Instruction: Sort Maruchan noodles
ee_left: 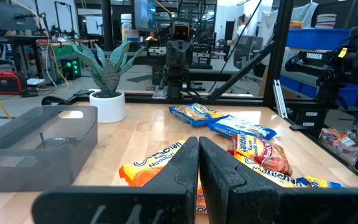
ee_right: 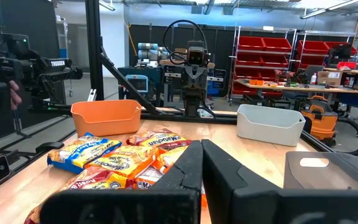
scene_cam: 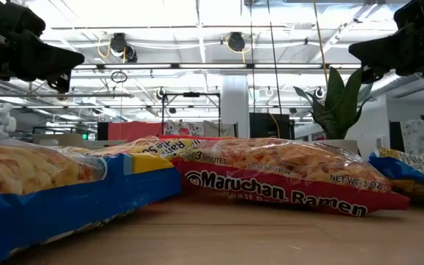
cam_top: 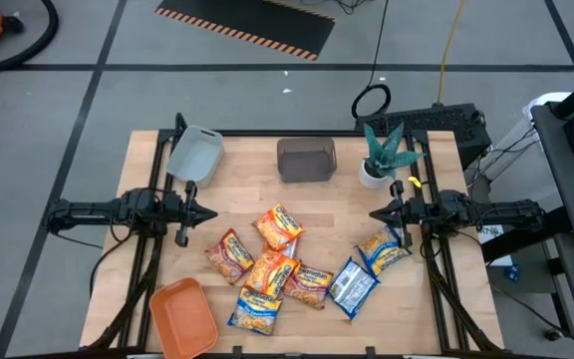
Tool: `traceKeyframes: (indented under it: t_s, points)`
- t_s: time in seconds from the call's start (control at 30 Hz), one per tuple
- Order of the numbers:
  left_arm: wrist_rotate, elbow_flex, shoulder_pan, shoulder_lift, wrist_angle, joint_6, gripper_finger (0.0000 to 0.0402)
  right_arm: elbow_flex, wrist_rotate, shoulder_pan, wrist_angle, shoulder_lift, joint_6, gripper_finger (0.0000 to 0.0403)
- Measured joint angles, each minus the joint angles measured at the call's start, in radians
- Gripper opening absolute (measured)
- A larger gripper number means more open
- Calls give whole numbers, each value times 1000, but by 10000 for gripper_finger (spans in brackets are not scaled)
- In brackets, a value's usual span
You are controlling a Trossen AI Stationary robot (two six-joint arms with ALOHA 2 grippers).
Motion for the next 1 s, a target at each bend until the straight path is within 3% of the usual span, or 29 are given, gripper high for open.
traceKeyframes:
  t_s: [1.0]
  points:
    - [-14, 0, 0, 0, 38, 10, 19, 0, 27, 0, 0, 0, 0, 0]
